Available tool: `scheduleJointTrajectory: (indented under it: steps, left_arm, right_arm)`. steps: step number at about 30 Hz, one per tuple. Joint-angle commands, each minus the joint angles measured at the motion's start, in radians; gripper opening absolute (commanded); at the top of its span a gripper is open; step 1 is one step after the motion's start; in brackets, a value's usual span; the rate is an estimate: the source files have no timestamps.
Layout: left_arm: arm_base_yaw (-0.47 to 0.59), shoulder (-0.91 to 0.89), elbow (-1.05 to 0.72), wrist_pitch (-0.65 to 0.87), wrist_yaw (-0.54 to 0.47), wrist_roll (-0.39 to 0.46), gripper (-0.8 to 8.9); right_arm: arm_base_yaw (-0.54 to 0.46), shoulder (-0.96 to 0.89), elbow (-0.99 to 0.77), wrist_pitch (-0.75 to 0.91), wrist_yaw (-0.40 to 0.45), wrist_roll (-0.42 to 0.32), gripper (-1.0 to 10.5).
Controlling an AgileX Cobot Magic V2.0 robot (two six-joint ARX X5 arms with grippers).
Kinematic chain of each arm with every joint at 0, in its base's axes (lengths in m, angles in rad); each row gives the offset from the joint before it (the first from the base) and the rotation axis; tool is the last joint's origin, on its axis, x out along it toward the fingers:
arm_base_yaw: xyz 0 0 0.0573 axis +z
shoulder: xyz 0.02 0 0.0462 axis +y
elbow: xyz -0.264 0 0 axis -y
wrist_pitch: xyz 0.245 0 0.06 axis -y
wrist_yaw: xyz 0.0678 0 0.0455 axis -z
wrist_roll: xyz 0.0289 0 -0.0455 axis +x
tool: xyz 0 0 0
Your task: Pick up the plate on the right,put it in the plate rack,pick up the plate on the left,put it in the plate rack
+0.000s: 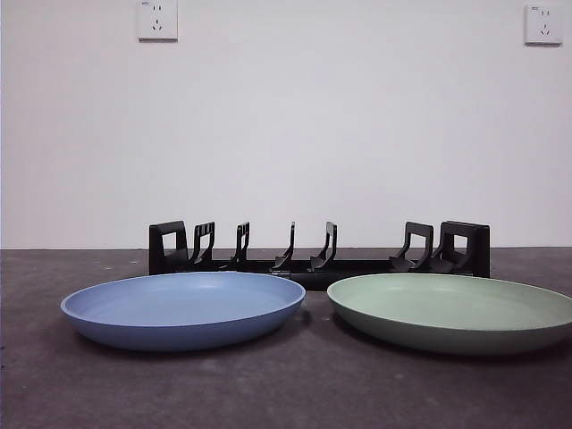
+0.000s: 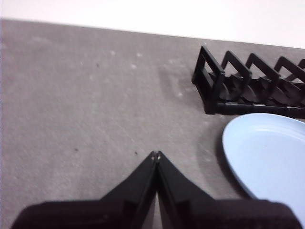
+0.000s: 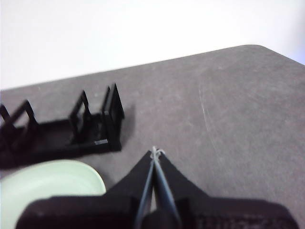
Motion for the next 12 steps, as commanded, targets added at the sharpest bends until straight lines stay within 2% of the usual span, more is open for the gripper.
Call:
scheduleJointTrajectory:
  steps: [1, 8, 12]
  left_arm:
    - [0.002, 0.021, 0.071, -0.013, 0.028, -0.035, -0.06]
    - [0.002, 0.133, 0.285, -0.099, 0.120, -0.028, -0.06]
    - [0.002, 0.210, 0.410, -0.159, 0.188, 0.004, -0.06]
  right_arm:
    - [0.000, 0.043, 0.078, -0.014, -0.023, 0.037, -0.1]
    - [0.000, 0.241, 0.336, -0.137, -0.112, 0.031, -0.1]
    - [0.000, 0.359, 0.510, -0.259, -0.185, -0.024, -0.1]
